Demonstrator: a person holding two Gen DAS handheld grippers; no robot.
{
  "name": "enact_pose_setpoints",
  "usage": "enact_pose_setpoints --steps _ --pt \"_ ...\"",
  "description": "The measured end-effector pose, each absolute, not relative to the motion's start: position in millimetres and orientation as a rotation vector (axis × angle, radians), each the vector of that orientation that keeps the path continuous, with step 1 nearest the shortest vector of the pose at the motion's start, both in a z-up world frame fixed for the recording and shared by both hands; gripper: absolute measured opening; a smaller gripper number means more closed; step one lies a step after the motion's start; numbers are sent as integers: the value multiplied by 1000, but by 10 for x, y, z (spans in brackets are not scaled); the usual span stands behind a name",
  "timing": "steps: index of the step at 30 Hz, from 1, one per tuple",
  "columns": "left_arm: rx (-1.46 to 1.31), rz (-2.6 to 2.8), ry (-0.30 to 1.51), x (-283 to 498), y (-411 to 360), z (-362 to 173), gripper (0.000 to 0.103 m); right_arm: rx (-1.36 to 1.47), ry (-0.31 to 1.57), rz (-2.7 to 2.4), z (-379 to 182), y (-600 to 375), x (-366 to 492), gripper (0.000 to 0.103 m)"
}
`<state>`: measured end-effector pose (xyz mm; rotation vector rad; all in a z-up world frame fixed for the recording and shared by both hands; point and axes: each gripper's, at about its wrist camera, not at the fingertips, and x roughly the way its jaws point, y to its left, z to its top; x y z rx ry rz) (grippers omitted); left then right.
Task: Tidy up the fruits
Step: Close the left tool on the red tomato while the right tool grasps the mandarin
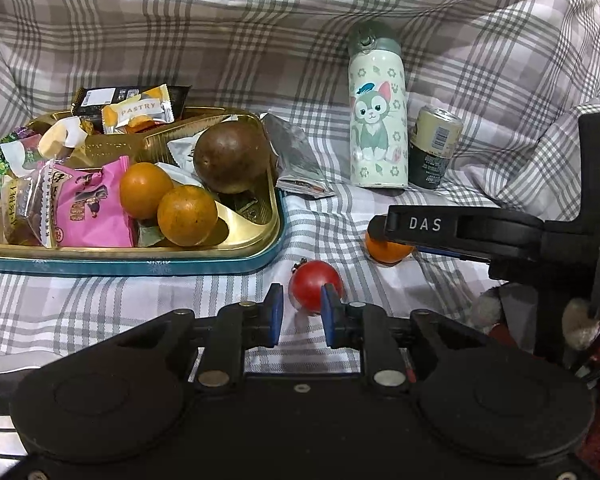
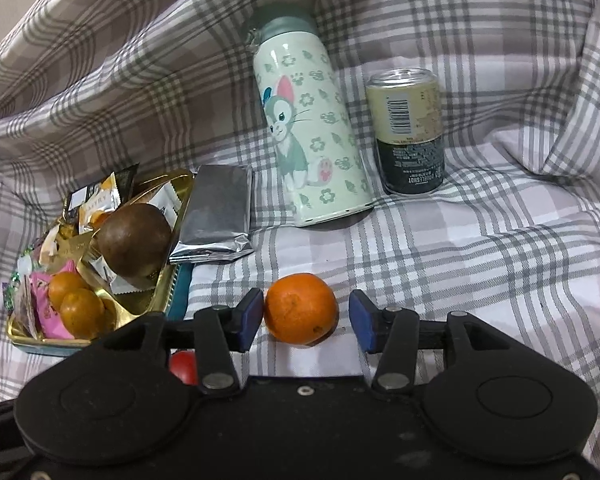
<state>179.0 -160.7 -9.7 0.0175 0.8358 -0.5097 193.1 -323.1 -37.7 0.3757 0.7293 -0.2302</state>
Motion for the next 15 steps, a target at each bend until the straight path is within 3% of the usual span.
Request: enact_pose_setpoints --steps 15 --pt "30 -521 842 1782 -1637 -127 29 375 758 -268 -424 -3247 1958 52"
